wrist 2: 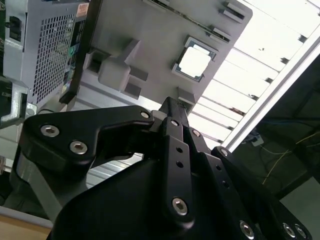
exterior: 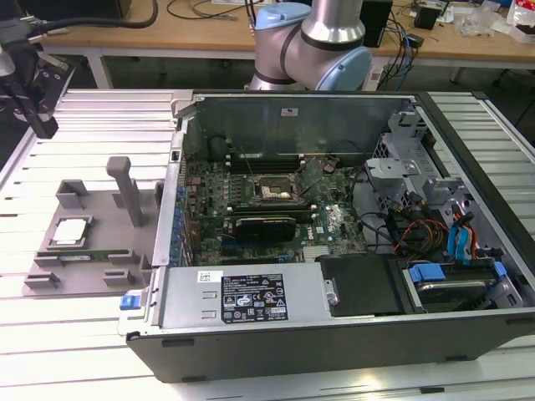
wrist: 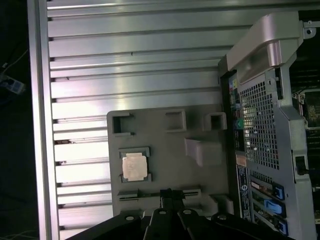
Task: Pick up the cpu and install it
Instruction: 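Reach for the cpu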
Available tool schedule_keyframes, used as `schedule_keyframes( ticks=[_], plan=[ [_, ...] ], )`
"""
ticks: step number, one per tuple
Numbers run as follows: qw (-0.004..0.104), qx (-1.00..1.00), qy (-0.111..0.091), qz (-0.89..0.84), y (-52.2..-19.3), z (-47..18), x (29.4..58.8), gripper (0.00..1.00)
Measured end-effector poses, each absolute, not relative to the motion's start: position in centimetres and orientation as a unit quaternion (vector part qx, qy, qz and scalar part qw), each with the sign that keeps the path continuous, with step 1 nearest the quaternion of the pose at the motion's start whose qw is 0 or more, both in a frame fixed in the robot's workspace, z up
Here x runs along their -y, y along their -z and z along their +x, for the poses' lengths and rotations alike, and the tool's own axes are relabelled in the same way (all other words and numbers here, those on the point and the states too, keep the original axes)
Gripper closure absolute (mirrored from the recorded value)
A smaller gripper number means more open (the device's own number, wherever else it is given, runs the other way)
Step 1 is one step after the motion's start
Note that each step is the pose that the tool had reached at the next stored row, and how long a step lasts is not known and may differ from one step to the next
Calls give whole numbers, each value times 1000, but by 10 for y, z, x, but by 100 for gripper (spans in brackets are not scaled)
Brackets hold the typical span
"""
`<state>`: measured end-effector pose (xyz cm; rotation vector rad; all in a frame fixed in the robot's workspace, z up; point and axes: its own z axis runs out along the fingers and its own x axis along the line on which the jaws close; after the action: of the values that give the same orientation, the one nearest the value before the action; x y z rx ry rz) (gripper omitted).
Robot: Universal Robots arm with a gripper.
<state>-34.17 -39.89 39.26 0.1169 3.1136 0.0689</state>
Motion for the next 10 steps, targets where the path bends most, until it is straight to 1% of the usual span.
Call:
schedule_keyframes(
  ticks=[10],
  plan=[
    [12,-999,-22,38,-393,-371,399,89]
  ],
)
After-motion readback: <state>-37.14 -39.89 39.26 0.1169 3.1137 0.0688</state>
